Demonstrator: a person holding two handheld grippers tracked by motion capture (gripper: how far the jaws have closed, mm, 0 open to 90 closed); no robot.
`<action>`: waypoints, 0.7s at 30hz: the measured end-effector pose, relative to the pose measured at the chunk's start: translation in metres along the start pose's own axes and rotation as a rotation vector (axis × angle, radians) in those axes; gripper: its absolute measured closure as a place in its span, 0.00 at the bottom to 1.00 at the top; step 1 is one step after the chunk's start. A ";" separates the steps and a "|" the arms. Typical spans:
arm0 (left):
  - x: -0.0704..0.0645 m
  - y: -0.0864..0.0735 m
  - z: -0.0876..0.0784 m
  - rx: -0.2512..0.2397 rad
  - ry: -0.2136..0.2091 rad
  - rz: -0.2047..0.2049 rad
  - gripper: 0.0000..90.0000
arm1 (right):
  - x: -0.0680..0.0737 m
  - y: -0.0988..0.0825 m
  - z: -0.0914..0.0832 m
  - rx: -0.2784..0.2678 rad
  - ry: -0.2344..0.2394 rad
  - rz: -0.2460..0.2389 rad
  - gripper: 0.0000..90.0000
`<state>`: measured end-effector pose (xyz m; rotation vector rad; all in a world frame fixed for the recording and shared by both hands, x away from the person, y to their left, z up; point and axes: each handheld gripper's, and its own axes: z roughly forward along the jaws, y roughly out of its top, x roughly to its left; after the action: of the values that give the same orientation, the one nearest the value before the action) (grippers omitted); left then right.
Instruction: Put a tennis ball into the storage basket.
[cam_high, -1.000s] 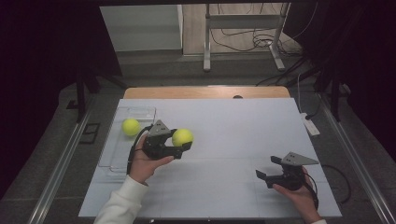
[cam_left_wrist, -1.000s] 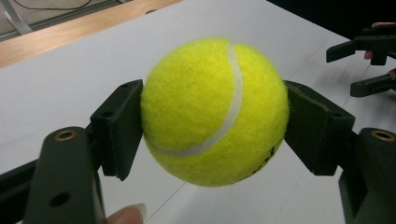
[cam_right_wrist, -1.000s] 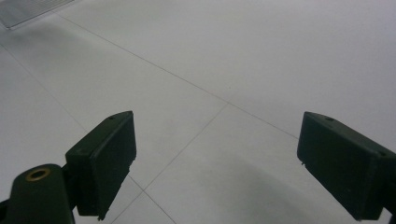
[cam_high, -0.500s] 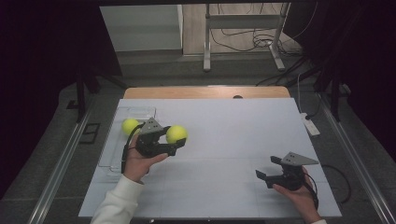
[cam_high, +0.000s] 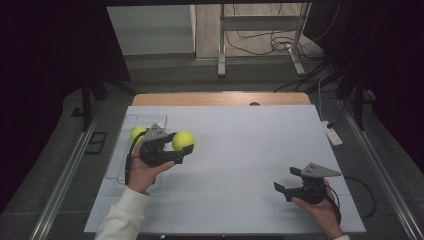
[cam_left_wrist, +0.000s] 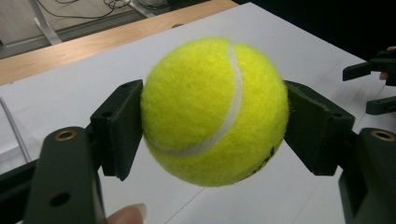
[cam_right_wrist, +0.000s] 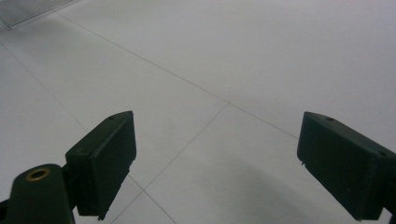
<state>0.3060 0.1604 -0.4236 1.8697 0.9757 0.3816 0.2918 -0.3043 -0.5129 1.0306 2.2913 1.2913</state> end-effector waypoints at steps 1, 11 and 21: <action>0.001 0.000 0.000 -0.001 0.003 -0.001 0.30 | 0.000 0.000 0.000 0.000 0.000 0.000 0.14; 0.009 -0.001 -0.007 -0.007 0.041 -0.009 0.30 | 0.000 0.000 0.000 0.001 -0.001 0.001 0.14; 0.023 -0.002 -0.019 -0.033 0.082 -0.047 0.30 | 0.000 0.000 0.000 0.000 0.001 0.001 0.14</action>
<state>0.3078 0.1901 -0.4195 1.8101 1.0610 0.4466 0.2919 -0.3043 -0.5130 1.0315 2.2916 1.2931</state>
